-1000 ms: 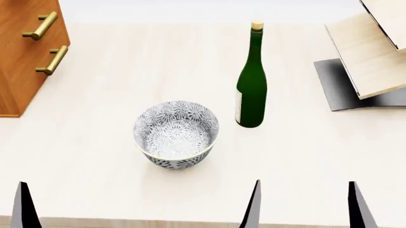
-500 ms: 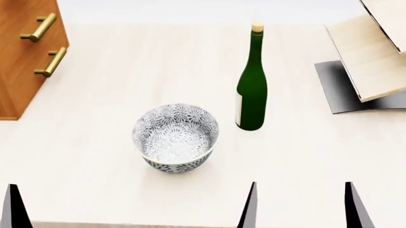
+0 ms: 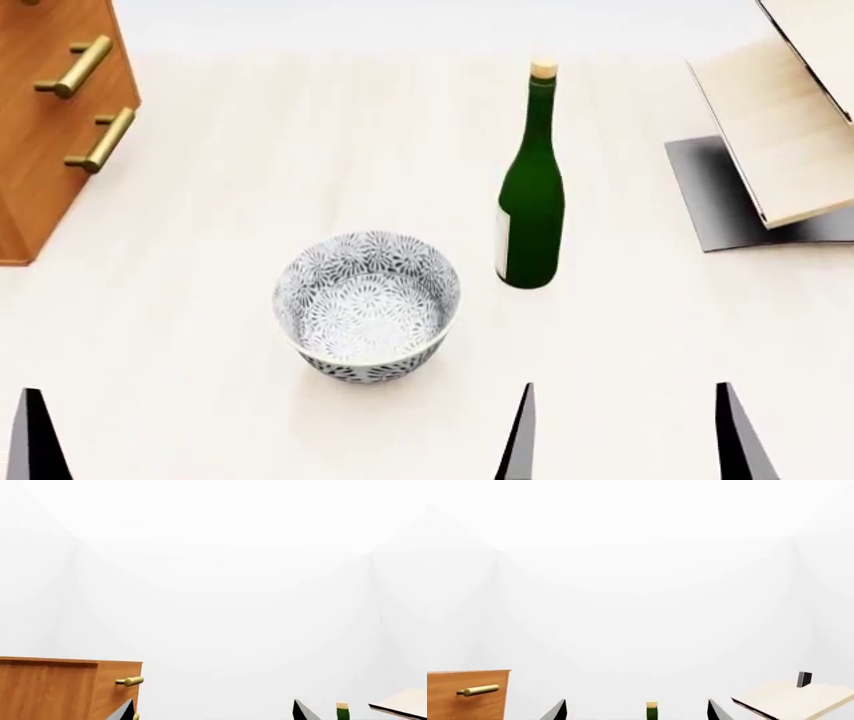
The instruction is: Put the wine bottle on the wine rack.
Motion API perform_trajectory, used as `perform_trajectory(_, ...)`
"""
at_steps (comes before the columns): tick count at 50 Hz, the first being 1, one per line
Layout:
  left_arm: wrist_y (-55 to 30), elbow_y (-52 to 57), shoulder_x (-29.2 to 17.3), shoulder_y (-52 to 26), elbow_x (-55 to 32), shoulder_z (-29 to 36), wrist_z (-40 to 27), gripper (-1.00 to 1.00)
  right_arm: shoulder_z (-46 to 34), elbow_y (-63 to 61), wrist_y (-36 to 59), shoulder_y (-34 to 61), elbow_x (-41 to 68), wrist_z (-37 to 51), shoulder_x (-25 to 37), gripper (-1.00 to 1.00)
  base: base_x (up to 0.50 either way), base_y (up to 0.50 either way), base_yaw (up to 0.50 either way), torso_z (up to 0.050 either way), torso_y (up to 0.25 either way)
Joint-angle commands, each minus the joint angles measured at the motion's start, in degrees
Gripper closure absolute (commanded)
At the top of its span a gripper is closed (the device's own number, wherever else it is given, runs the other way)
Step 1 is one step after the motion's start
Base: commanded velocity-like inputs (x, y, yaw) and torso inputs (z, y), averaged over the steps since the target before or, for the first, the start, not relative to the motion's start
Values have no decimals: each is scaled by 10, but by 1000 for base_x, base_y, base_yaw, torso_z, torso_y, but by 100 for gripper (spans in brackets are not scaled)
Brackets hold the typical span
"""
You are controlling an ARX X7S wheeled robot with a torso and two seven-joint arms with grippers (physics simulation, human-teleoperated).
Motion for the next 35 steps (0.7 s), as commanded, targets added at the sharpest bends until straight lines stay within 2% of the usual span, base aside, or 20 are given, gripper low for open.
perform_trajectory(1, -1, -1, -5, -2, -1, 4, -5, -100, -1, 4, 5, 4, 4, 5, 5, -100, 70, 0, 0, 0, 0)
perform_trajectory(35, 4, -6, -18, -3, -3, 13, -18, -100, -15, 15, 6, 7, 3, 16, 15, -100, 68, 0, 0, 0, 0)
